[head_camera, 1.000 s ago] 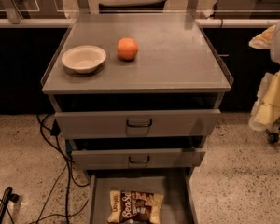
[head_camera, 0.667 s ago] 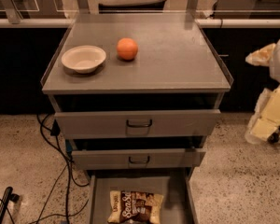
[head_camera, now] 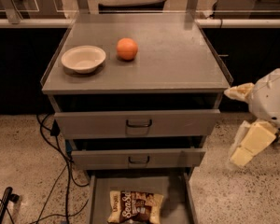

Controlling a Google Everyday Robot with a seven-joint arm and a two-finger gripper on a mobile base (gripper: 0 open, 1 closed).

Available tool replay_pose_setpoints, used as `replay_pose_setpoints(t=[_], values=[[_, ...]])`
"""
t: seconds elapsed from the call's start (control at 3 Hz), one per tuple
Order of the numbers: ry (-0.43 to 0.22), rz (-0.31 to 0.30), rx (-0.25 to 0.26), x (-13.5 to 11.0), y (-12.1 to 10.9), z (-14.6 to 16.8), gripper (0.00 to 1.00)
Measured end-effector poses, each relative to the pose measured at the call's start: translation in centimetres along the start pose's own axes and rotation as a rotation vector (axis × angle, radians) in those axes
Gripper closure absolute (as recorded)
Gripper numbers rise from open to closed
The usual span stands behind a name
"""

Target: Pick brown chip bag from bottom drawer and place on counter

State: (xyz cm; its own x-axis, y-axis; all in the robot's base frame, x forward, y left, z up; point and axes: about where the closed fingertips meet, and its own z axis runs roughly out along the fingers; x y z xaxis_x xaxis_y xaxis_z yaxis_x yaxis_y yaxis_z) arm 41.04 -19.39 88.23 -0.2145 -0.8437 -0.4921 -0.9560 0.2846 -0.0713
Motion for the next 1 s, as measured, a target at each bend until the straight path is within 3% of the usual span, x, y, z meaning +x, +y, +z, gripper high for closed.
replay_pose_setpoints(t=[0.33, 0.67, 1.0], values=[[-0.013, 0.038, -0.088, 1.6, 1.4, 5.9, 0.0], [-0.02, 0.041, -0.095, 1.7, 1.6, 6.4, 0.0], [-0.078, 0.067, -0.147, 2.1, 3.3, 9.8, 0.0]])
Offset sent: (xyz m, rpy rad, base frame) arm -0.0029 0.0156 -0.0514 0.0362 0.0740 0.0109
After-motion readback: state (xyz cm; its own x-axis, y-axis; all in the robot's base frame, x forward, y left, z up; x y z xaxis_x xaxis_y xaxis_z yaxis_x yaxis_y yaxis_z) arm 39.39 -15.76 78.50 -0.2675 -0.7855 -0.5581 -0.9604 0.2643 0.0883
